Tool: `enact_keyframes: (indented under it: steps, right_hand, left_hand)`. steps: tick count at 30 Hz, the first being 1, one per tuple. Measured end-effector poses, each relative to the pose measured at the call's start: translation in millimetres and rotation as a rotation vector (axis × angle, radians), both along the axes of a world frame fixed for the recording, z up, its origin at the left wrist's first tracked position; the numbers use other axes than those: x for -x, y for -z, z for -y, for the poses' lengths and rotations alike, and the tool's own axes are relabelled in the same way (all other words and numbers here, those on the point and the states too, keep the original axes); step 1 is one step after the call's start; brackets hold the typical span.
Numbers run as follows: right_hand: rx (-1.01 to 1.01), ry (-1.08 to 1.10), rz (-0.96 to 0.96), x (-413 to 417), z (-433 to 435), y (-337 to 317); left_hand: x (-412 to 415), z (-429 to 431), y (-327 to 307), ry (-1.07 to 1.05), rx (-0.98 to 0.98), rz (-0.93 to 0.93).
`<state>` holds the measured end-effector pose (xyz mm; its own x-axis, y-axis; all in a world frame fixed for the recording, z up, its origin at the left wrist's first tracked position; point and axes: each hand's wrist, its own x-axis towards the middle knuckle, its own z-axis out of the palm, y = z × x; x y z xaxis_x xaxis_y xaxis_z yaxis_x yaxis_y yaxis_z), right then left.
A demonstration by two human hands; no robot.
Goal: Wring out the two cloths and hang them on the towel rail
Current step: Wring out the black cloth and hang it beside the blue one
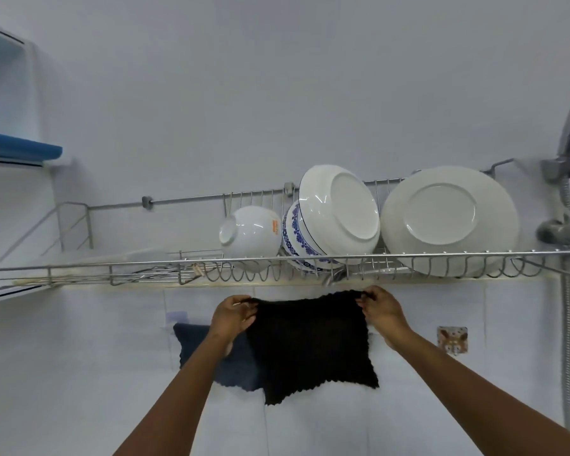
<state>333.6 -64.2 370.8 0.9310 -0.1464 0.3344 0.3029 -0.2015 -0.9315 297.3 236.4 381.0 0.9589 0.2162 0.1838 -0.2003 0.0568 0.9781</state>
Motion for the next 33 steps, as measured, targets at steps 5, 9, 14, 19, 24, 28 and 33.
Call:
enact_keyframes:
  steps: [5,9,14,19,24,28,33]
  right_hand:
    - [0.769,-0.032,0.279,-6,-1,28]
    - [1.103,0.105,0.487,-23,0,39]
    - [1.491,0.371,0.436,-25,-6,38]
    - [1.296,0.531,0.202,-25,-9,30]
    - [1.189,0.175,0.339,-28,-6,32]
    - [1.288,0.127,0.396,-24,4,39]
    - [1.259,0.203,0.489,-17,0,43]
  left_hand:
    - [-24,-19,43,0.054,-0.754,0.208]
    - [-49,-26,50,-0.148,-1.149,0.14]
    - [-56,-14,44,-0.478,-0.883,0.02]
    - [-55,-4,48,-0.602,-0.728,0.063]
    - [-60,-11,51,-0.356,-0.937,0.121]
    - [-61,-22,52,-0.159,-1.168,0.04]
    - [-62,-6,39,-0.331,-1.49,-0.06]
